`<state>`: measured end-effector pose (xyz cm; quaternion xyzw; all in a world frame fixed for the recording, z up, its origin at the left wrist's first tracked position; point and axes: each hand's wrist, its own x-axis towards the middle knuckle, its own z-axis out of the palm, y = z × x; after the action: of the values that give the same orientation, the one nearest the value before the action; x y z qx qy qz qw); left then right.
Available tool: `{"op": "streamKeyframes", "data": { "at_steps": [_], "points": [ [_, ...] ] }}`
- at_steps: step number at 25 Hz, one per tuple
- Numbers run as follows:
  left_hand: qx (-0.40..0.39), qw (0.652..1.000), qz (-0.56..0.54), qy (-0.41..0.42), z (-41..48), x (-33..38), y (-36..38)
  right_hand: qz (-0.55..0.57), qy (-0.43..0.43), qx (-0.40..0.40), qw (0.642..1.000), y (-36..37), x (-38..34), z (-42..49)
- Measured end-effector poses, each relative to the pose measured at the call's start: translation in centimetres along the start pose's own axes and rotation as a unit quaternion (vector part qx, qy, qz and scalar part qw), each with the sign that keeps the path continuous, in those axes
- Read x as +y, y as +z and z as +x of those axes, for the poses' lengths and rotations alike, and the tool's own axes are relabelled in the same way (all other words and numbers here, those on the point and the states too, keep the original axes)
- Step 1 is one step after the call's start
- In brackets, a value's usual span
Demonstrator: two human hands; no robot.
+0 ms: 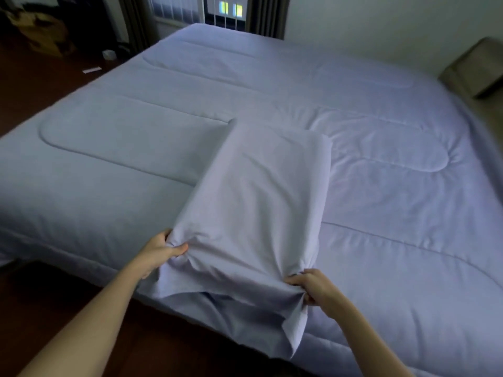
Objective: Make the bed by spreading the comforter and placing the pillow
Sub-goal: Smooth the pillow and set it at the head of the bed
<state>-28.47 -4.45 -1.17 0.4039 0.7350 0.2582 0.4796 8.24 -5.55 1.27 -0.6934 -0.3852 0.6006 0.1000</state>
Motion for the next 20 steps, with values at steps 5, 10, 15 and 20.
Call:
{"op": "streamKeyframes", "data": {
  "at_steps": [5,10,15,20],
  "points": [
    [0.051,0.965,0.255,0.037,1.0,2.2,-0.1,-0.181,0.031,0.055,0.981,-0.3,-1.4,-1.7],
    [-0.026,0.858,0.365,0.36,-0.4,8.1,10.7,-0.205,0.009,0.197,0.959,-2.4,-3.4,-0.4],
    [0.03,0.826,0.458,0.327,3.1,4.3,11.9,-0.135,-0.122,0.349,0.919,-2.7,-8.1,2.9],
    [0.13,0.884,0.439,0.09,8.0,2.3,2.8,-0.248,-0.278,0.279,0.885,4.8,-13.5,7.6]
  ]
}}
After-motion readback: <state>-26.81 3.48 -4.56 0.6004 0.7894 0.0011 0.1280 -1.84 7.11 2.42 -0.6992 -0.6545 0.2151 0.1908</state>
